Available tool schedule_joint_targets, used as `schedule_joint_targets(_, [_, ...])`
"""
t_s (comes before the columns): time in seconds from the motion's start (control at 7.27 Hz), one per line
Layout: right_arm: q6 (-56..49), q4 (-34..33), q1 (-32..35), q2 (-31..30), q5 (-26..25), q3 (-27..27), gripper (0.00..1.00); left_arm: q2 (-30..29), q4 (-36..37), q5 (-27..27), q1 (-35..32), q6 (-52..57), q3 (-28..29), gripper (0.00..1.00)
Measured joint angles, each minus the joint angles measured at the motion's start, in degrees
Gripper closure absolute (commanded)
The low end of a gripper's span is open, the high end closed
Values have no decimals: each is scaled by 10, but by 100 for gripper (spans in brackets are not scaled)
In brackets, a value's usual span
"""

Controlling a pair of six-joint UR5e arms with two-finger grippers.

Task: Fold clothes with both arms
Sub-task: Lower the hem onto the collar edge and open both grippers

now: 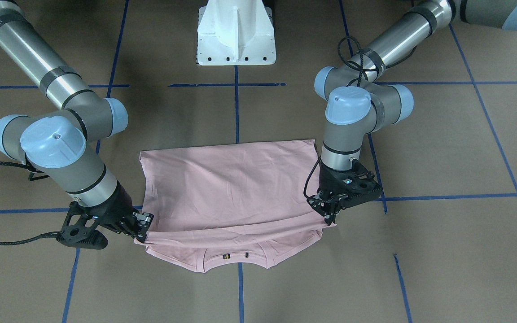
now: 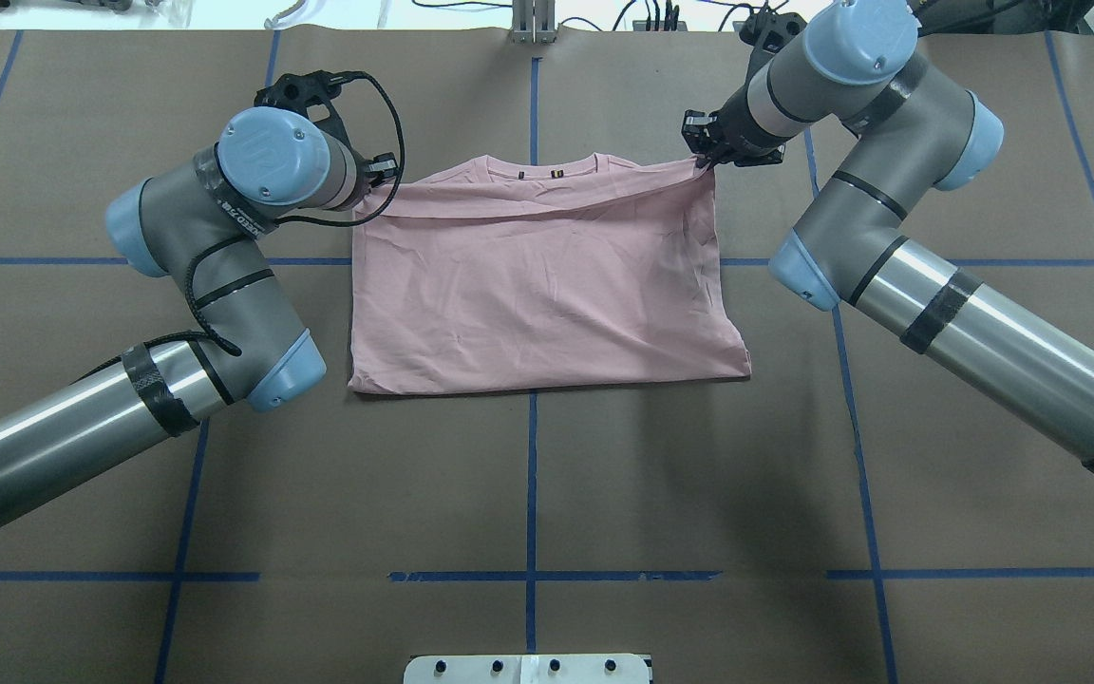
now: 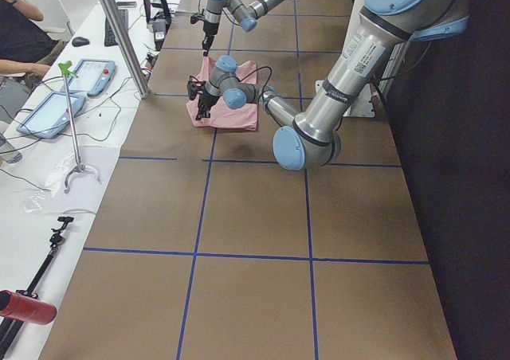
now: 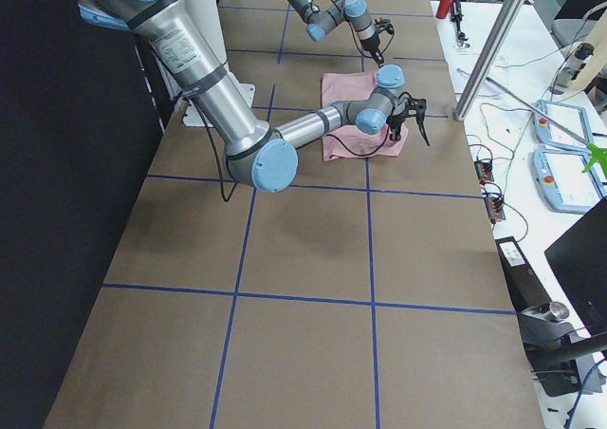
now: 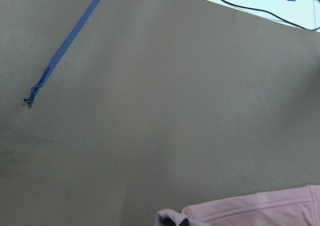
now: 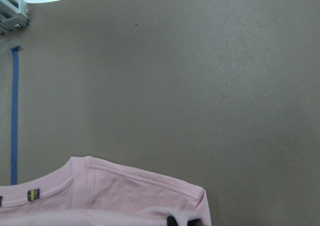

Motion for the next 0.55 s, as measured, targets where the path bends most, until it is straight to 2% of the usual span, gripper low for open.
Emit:
schedule_joint_targets(0.14, [0,0,-3,-1,0,3,0,0,0,0,1,0,1,0])
schedule_joint_targets(0.55, [-6,2,-6,-11,4,15,0,3,1,3,1,1,1,0])
